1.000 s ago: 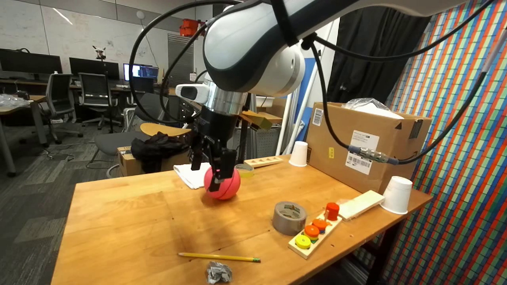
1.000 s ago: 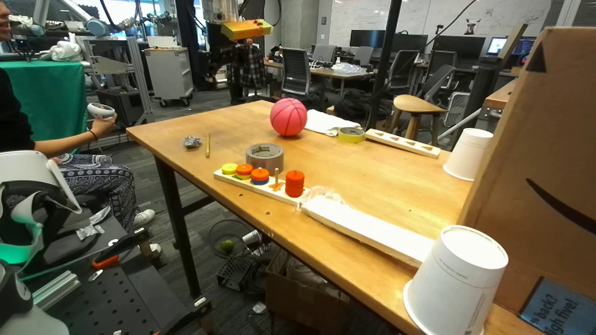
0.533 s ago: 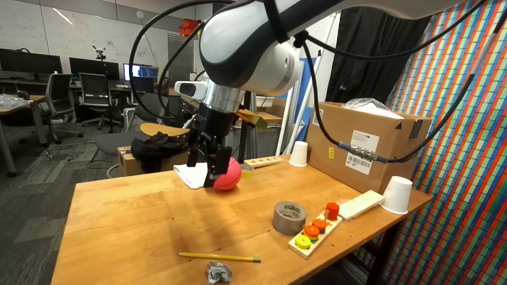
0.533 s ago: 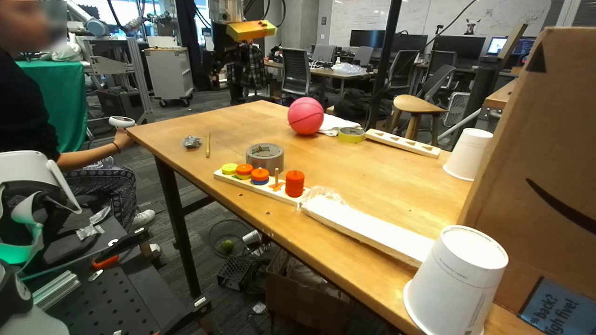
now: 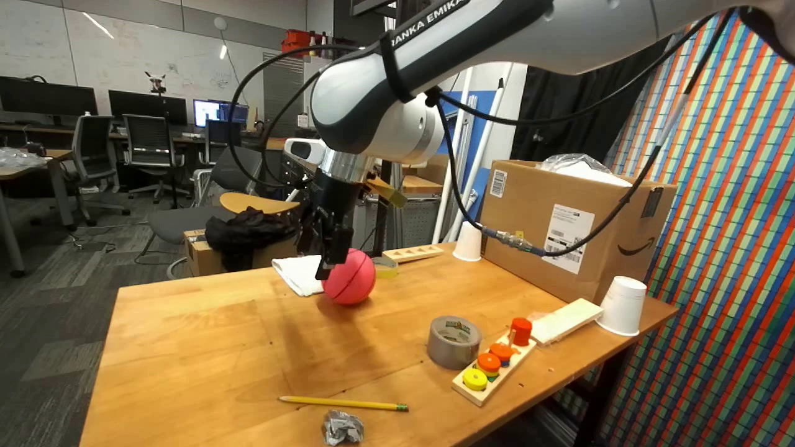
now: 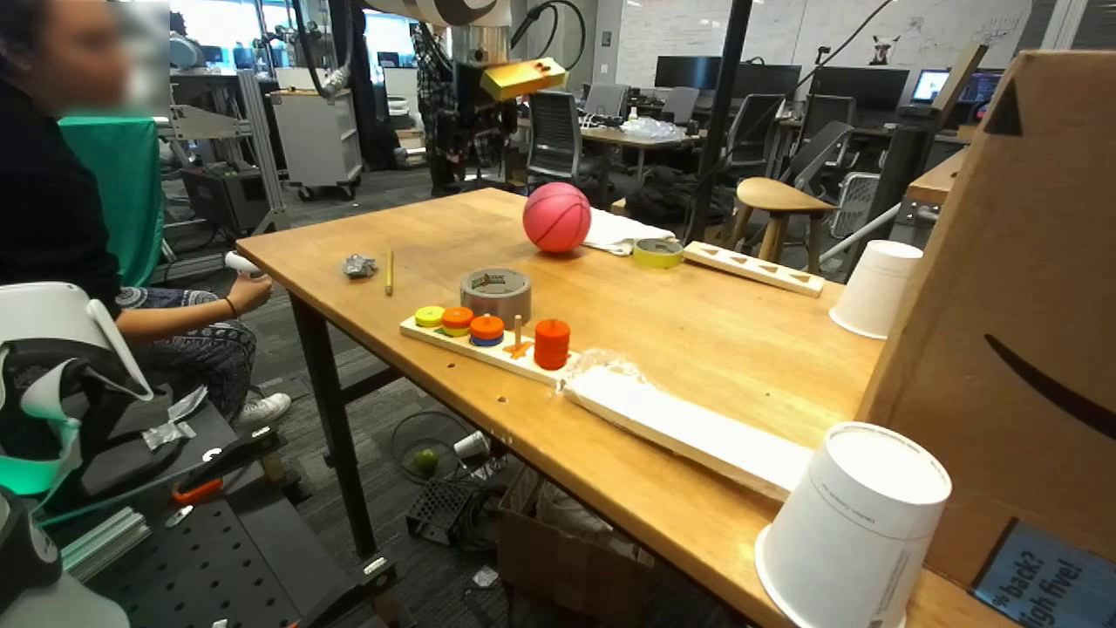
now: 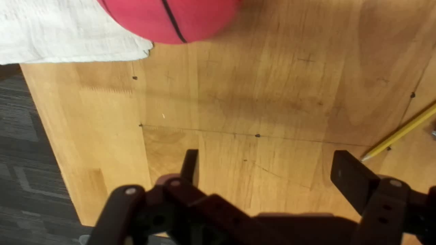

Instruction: Push the ball on the table to the right.

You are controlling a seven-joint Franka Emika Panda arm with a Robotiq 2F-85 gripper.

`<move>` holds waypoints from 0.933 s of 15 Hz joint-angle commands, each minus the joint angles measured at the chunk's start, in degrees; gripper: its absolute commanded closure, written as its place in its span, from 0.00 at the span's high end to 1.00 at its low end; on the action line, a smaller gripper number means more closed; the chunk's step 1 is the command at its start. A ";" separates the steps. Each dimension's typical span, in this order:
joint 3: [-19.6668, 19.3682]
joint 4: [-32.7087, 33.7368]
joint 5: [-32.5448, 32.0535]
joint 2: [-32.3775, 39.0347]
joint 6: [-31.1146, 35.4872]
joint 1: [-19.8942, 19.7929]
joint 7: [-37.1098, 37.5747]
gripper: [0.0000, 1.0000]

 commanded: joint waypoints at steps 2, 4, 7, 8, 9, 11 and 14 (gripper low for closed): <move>-0.79 8.30 -2.31 7.65 -1.30 -0.35 3.30 1.00; -0.79 10.73 -1.88 10.09 -2.58 -0.53 5.08 1.00; -0.54 13.26 -1.05 12.60 -4.36 -1.35 6.88 1.00; -0.32 13.84 -0.52 13.08 -5.14 -1.91 6.91 1.00; -0.30 14.19 -0.33 13.45 -5.25 -2.29 7.19 1.00; -0.76 14.92 -0.95 13.99 -4.89 -2.84 7.64 1.00; -1.95 15.18 -2.35 13.81 -4.01 -3.73 8.23 1.00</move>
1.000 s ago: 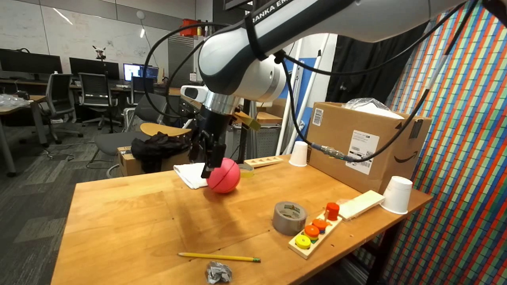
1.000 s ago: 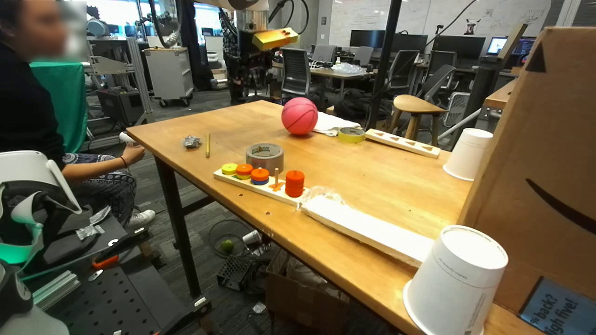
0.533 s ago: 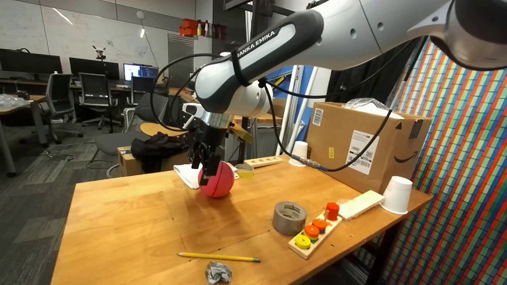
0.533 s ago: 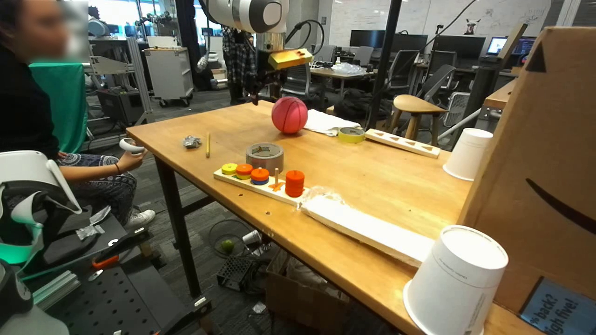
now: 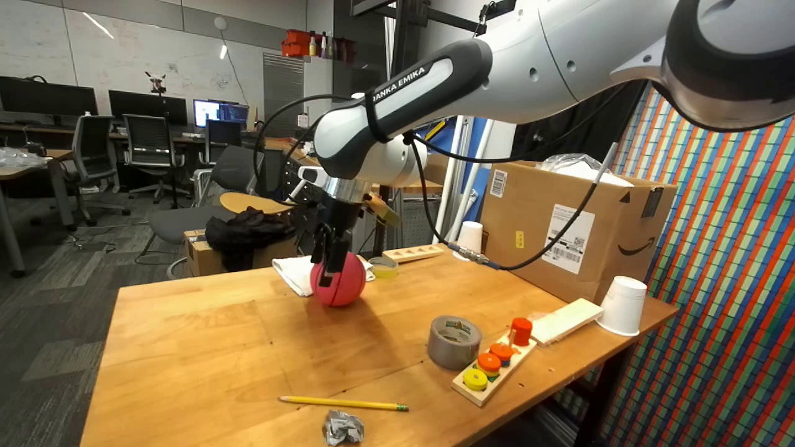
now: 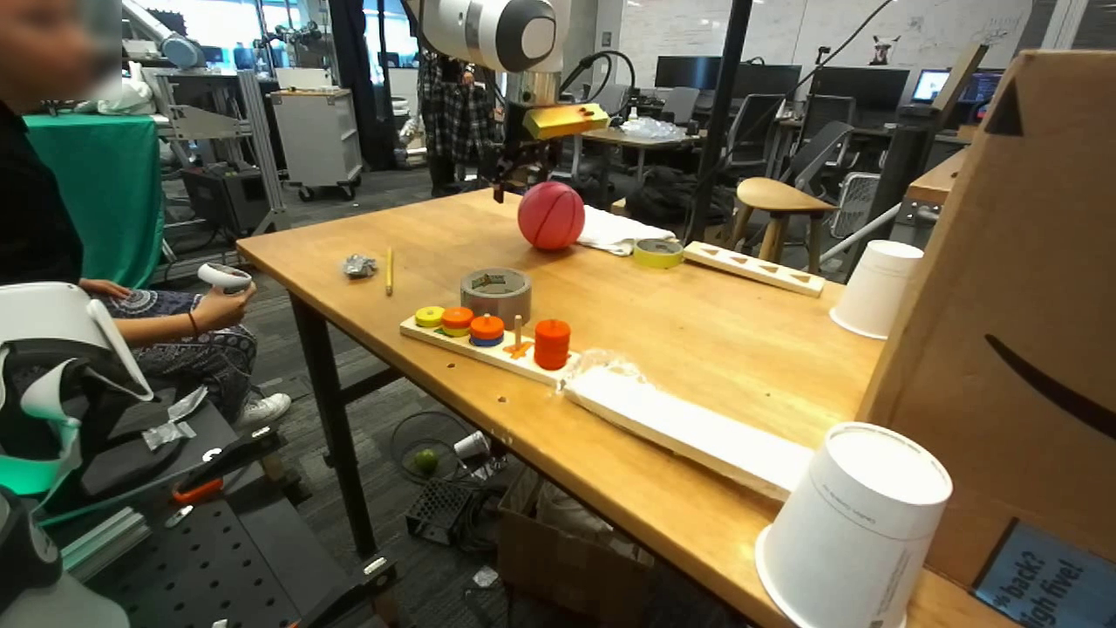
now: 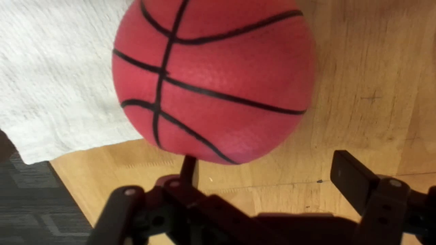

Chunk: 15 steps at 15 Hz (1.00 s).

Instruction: Push the ball on the table to the right.

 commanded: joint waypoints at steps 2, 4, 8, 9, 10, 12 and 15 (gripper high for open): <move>-3.40 1.11 -6.11 -0.06 0.64 -0.61 2.13 1.00; -7.03 -0.28 -13.57 -1.10 2.02 -0.83 2.80 1.00; -14.11 -2.68 -25.32 -3.18 3.16 -3.17 7.27 1.00; -15.76 -3.21 -27.92 -3.81 3.16 -3.75 9.02 1.00; -17.36 -3.47 -30.74 -4.03 3.38 -4.18 11.05 1.00; -20.25 -4.34 -36.59 -5.14 4.13 -4.45 16.19 1.00; -21.87 -6.37 -43.66 -7.83 5.20 -4.76 23.01 1.00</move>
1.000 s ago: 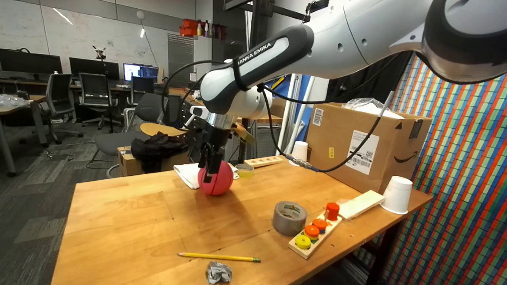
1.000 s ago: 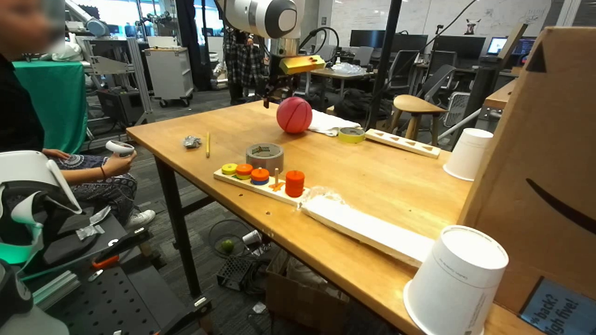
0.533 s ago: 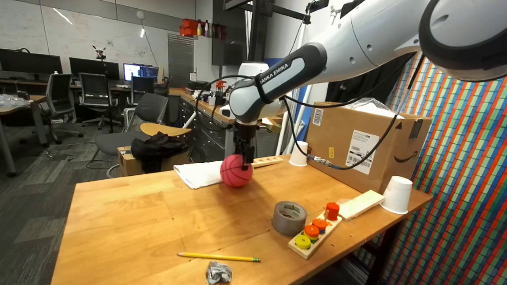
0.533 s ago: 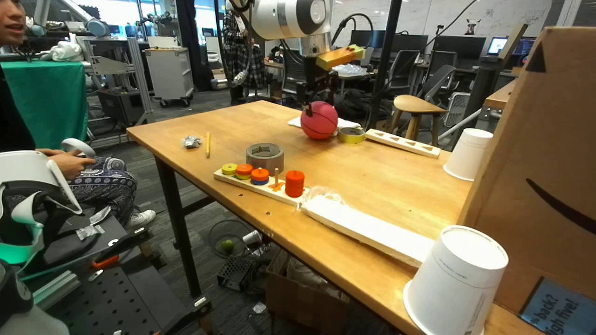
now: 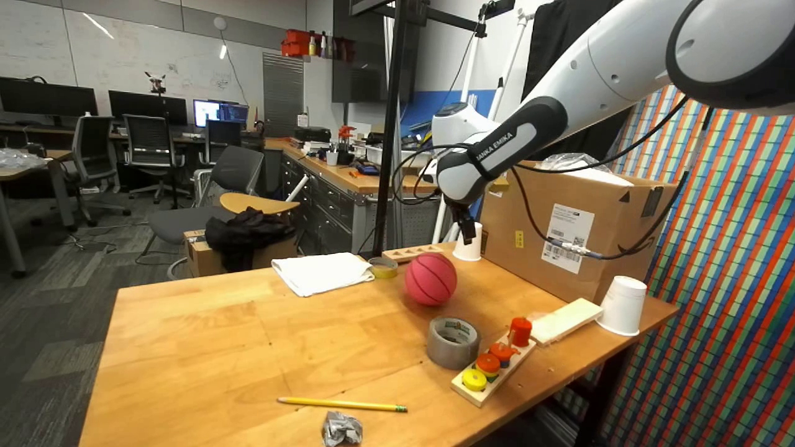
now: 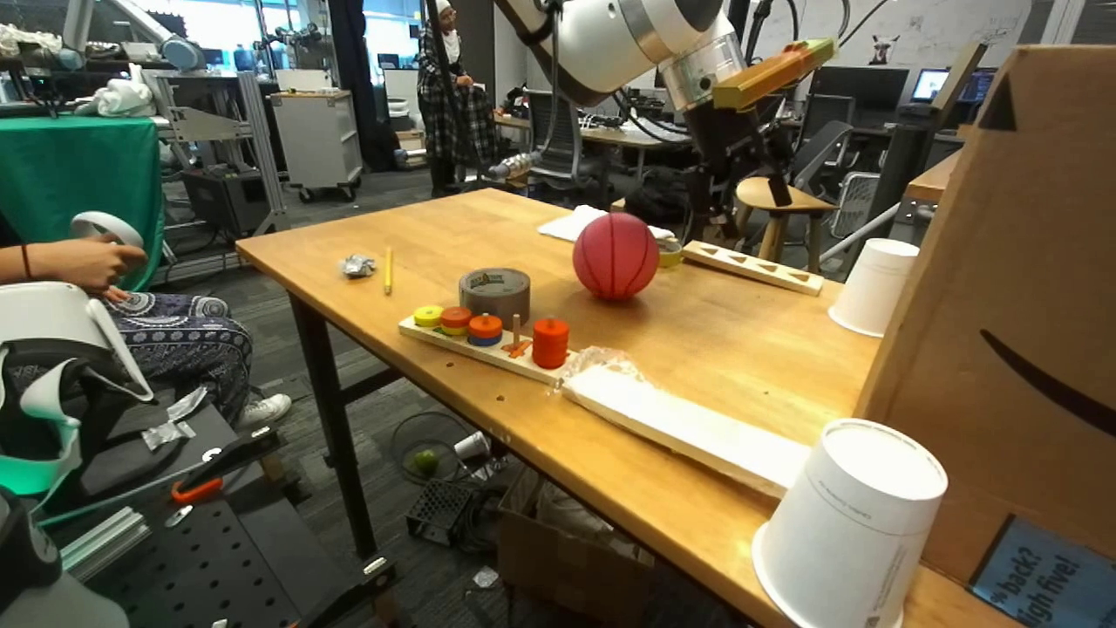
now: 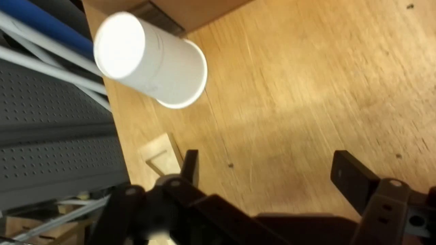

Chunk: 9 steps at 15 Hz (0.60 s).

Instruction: Push the ball on the table to the right.

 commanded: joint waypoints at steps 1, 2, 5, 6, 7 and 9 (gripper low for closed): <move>-0.81 -4.96 -7.27 -5.93 1.76 0.35 8.33 1.00; 0.02 -5.81 -7.83 -7.18 1.36 -0.03 9.44 1.00; 2.19 -9.25 -7.92 -11.30 1.35 -0.44 11.46 1.00; 2.75 -10.24 -7.87 -12.40 1.47 -0.50 11.73 1.00; 3.29 -11.08 -7.78 -13.30 1.53 -0.53 12.06 1.00; 4.39 -12.98 -7.26 -15.08 1.77 -0.76 11.82 1.00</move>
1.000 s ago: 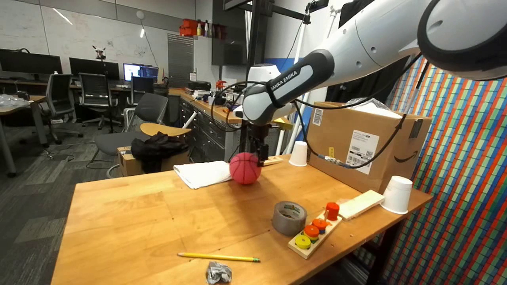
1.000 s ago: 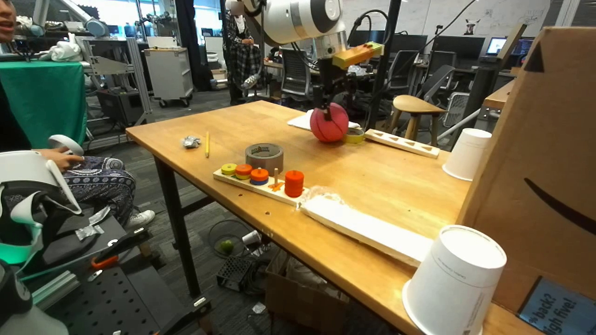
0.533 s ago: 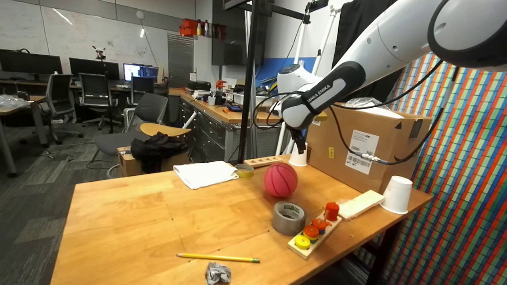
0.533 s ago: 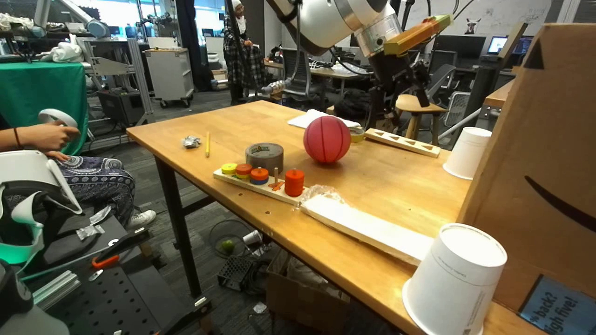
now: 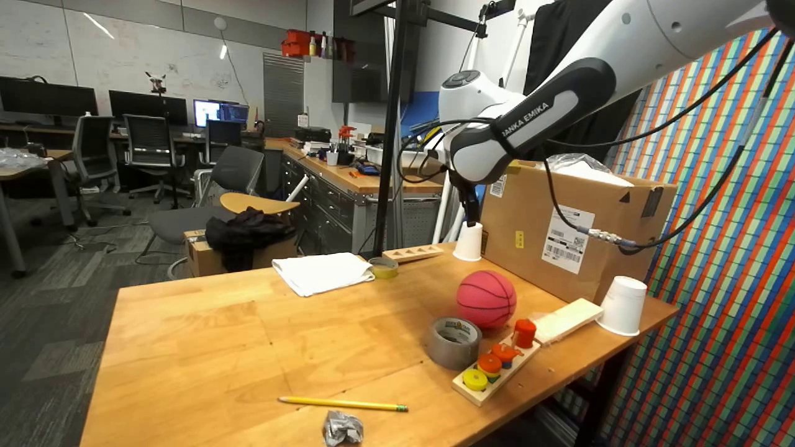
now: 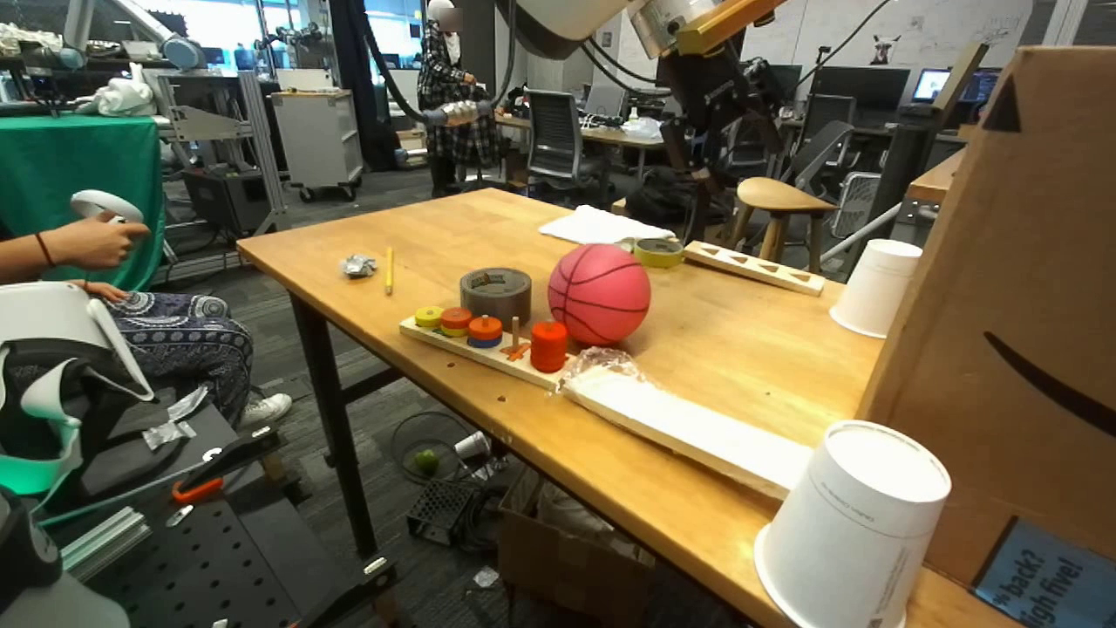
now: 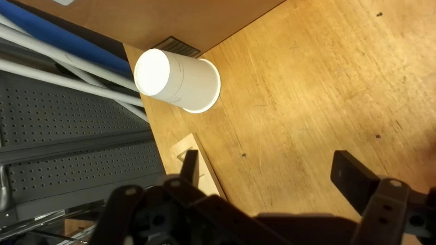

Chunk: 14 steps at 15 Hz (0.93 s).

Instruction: Push the ball on the table to the right.

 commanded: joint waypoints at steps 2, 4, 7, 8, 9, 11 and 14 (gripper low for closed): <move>2.70 -6.30 -0.04 -5.86 1.37 -0.97 0.07 1.00; 3.53 -7.44 1.24 -6.40 0.25 -1.05 -1.17 1.00; 5.12 -9.38 6.22 -6.50 -1.07 -1.40 -4.56 1.00; 6.00 -10.91 9.07 -7.43 -0.59 -1.37 -6.45 1.00; 6.77 -12.35 11.57 -8.35 -0.34 -1.20 -8.45 1.00; 8.63 -15.41 16.42 -11.05 -0.03 -0.53 -12.92 1.00; 10.69 -18.31 20.10 -15.49 -1.25 1.05 -15.46 1.00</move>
